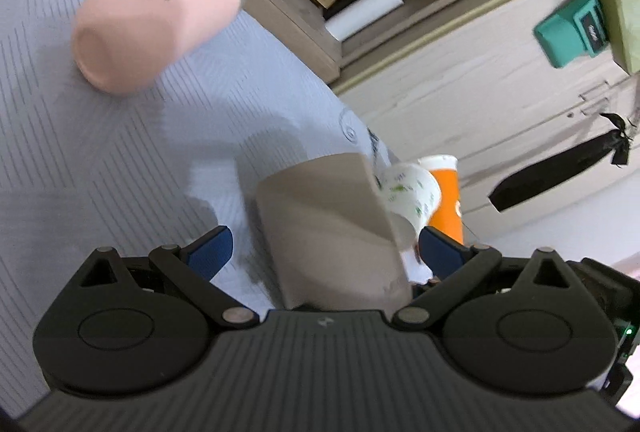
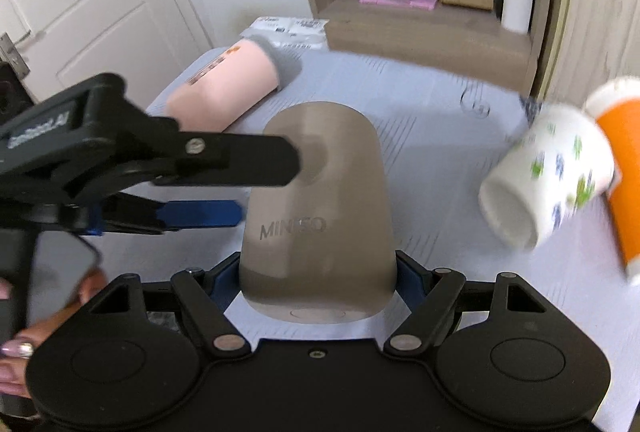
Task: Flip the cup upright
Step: 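Lift the beige tumbler with the right tool and rotate it upright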
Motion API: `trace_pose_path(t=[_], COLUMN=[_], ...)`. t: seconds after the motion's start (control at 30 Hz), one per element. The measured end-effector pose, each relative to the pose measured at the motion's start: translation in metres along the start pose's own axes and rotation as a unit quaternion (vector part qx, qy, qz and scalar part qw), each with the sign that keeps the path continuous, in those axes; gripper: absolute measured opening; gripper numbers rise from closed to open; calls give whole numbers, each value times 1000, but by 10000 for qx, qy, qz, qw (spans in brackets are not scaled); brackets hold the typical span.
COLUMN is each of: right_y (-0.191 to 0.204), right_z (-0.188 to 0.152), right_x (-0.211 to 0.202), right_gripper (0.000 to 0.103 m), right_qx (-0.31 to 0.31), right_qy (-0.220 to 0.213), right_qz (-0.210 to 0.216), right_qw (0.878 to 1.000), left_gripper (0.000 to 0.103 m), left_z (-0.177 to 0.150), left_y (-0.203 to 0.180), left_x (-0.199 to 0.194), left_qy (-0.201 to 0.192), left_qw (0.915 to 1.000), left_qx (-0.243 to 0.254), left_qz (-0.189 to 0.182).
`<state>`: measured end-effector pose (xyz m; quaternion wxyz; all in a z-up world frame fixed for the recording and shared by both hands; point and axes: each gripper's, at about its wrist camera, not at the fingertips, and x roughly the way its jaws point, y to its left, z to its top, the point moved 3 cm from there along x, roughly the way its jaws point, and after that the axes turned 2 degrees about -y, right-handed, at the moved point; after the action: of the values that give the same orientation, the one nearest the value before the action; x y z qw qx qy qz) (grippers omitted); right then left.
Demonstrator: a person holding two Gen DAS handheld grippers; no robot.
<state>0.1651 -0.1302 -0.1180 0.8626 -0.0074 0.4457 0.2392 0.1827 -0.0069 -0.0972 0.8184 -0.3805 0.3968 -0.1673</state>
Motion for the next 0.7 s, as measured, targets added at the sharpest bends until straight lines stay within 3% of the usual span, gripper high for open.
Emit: trace_pose_path(t=[0.2, 0.47, 0.7], right_y=[7, 5, 4], right_z=[-14, -18, -8], right_x=[-9, -9, -16], right_gripper=[81, 82, 89], right_qx=[166, 268, -122], right_qy=[63, 176, 192], right_qz=[52, 121, 323], right_qw=[9998, 9994, 9992], left_gripper=[99, 83, 80], left_z=[-11, -13, -13], left_y=[-3, 2, 11], left_x=[-4, -2, 1], left_qy=[211, 327, 420], left_qw=[9997, 9994, 9989], left_qx=[30, 84, -67], left_qz=[-112, 35, -192])
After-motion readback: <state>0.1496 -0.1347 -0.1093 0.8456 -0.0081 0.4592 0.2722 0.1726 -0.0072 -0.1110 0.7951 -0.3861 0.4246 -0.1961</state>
